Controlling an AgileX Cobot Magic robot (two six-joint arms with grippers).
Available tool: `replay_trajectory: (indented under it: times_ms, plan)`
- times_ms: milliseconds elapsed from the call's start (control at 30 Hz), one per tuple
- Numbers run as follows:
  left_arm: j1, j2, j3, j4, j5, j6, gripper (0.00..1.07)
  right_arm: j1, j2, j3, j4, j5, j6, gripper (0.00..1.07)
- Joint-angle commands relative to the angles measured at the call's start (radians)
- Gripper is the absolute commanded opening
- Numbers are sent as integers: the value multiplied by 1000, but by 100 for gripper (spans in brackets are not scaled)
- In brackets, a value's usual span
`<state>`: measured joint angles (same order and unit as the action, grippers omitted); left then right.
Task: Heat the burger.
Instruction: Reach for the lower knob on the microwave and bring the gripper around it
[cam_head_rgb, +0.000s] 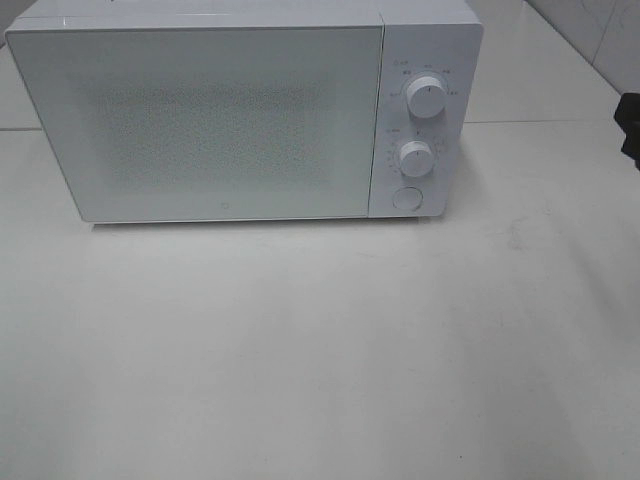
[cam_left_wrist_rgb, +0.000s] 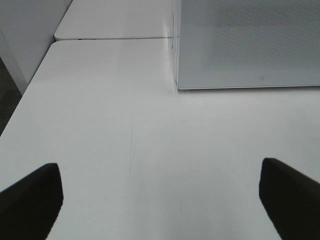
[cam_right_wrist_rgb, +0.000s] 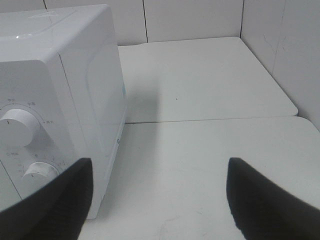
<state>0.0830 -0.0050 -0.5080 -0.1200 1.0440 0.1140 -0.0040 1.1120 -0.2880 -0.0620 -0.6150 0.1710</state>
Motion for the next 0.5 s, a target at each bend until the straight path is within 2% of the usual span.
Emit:
replay_trajectory:
  times_ms: [33, 233, 333, 367, 433, 467, 500]
  plan:
    - [1, -25, 6, -9, -3, -7, 100, -3, 43, 39, 16, -133, -42, 71]
    - [1, -25, 6, -9, -3, -7, 100, -1, 121, 90, 79, -238, -56, 71]
    - [1, -25, 6, -9, -3, -7, 100, 57, 161, 103, 142, -279, -61, 71]
    - [1, -25, 6, -9, -3, -7, 100, 109, 189, 112, 188, -313, -99, 71]
    - [1, -25, 6, -9, -3, -7, 100, 135, 201, 117, 212, -329, -120, 71]
    - [1, -25, 6, -9, -3, -7, 100, 205, 230, 121, 286, -363, -182, 71]
    - [1, -25, 6, -9, -3, -7, 100, 205, 230, 121, 286, -363, -182, 71]
